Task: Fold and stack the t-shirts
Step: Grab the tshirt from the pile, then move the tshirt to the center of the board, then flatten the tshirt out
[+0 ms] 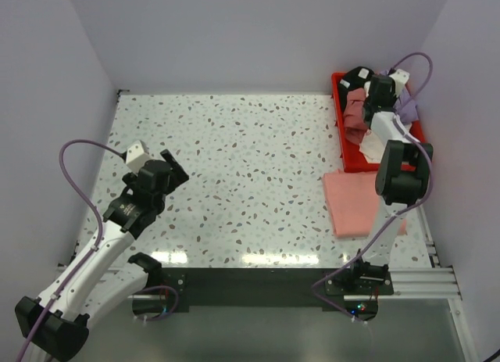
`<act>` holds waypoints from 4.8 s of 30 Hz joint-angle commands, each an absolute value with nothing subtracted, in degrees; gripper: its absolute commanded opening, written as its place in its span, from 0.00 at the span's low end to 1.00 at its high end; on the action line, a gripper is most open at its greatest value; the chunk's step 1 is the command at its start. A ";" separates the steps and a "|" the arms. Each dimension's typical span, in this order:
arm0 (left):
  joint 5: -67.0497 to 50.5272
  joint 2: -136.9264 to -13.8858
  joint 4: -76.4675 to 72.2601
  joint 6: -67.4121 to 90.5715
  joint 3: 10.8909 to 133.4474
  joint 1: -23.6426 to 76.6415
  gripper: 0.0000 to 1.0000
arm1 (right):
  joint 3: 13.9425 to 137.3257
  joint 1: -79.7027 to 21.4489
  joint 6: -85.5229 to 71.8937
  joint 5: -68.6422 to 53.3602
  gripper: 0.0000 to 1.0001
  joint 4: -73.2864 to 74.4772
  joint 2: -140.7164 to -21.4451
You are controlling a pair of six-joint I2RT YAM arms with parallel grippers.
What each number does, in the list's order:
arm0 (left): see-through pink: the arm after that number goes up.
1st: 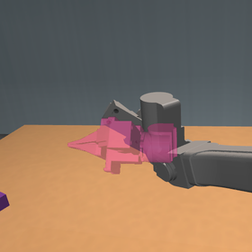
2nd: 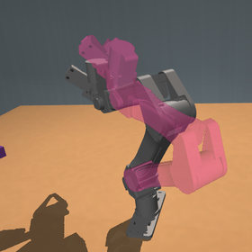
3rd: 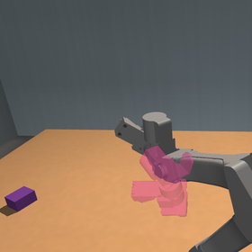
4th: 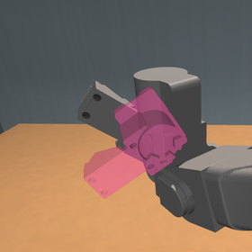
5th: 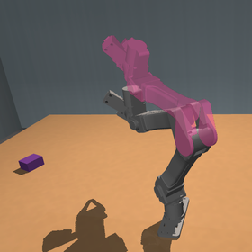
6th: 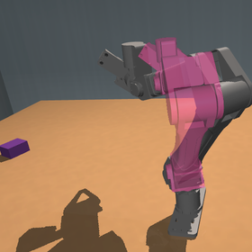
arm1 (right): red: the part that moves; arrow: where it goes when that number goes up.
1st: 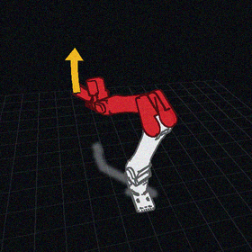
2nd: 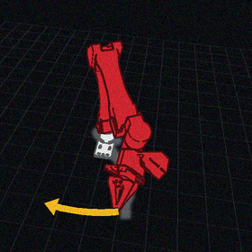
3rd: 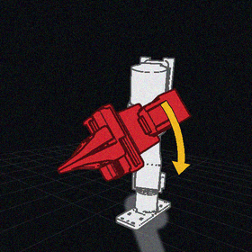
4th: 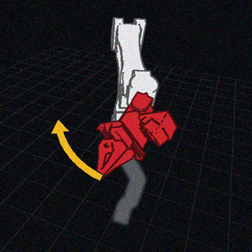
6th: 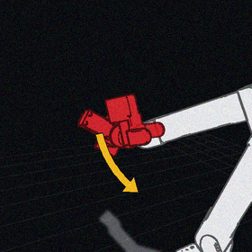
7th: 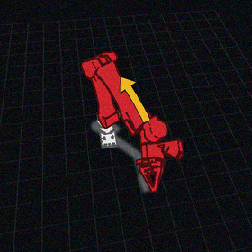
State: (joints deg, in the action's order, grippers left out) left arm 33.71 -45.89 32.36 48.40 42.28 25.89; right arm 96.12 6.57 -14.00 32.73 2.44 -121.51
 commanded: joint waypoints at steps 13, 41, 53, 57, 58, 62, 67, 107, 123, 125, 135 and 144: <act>28.04 -43.07 27.52 47.99 40.43 25.66 1.00 | 81.03 -2.08 -10.91 19.42 0.00 -6.16 -86.06; 21.98 -37.27 34.37 54.40 37.18 25.66 1.00 | 97.48 -36.83 -18.72 -3.56 0.00 4.57 -78.05; -1.91 -42.62 14.80 48.43 22.77 25.75 1.00 | 57.95 -34.99 -22.32 30.39 0.00 8.86 -65.57; -4.57 -48.41 10.38 48.77 20.48 26.10 1.00 | 51.69 -33.05 -27.49 34.80 0.01 14.05 -64.86; -4.57 -49.91 9.68 48.78 20.57 26.10 1.00 | 50.55 -32.79 -28.12 34.28 0.02 14.15 -64.60; -4.04 -56.32 4.33 48.61 21.27 26.19 0.98 | 47.12 -30.59 -29.71 32.87 0.04 16.25 -65.47; -3.08 -61.86 0.88 46.76 23.37 26.19 0.94 | 46.06 -27.43 -30.06 30.68 0.08 19.51 -66.71; 35.68 -50.28 34.18 60.20 31.82 20.92 0.00 | 47.38 -31.03 -33.83 13.01 0.99 22.33 -71.55; 34.10 -48.34 32.70 58.80 30.32 20.92 0.00 | 48.52 -30.50 -42.18 20.65 0.94 19.78 -80.06; 34.10 -48.34 32.70 58.54 30.32 20.92 0.00 | 48.95 -30.06 -42.36 21.09 0.93 19.34 -81.99; 33.22 -49.13 31.20 57.04 30.50 20.92 0.00 | 47.37 -28.83 -45.18 23.47 0.87 14.59 -83.41; 33.22 -50.01 30.94 56.60 30.94 20.92 0.00 | 46.67 -27.77 -45.62 20.13 0.67 12.39 -85.52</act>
